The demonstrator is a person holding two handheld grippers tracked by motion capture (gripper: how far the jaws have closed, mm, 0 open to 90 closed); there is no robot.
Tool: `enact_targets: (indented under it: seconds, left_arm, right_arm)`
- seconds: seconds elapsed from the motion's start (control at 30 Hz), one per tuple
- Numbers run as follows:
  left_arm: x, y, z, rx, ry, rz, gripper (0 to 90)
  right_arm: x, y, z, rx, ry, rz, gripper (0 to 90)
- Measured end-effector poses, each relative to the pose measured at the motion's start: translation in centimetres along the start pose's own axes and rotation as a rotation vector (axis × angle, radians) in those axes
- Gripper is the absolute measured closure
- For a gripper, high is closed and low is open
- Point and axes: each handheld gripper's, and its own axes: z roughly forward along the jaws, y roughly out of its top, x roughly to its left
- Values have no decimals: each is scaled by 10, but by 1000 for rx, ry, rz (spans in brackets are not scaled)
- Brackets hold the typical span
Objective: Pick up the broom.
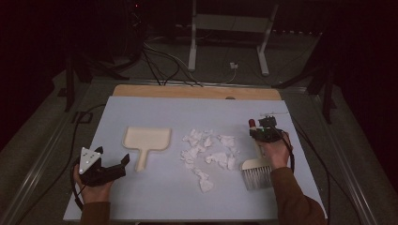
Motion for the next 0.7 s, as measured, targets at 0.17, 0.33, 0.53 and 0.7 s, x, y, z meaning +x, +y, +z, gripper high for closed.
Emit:
enact_targets:
  seconds: [0.17, 0.33, 0.53, 0.7]
  left_arm:
    - [-3, 1, 0, 4, -2, 7, 6]
    - [-5, 4, -1, -6, -24, -4, 6]
    - [-13, 11, -2, -17, -79, -25, 6]
    - [-30, 21, 1, -15, -178, -11, 6]
  right_arm:
    - [0, -2, -16, -58, 16, -7, 690]
    - [2, -6, -31, -113, 39, -17, 690]
    - [6, -12, -50, -178, 58, -30, 691]
    - [11, -14, -69, -233, 86, -46, 692]
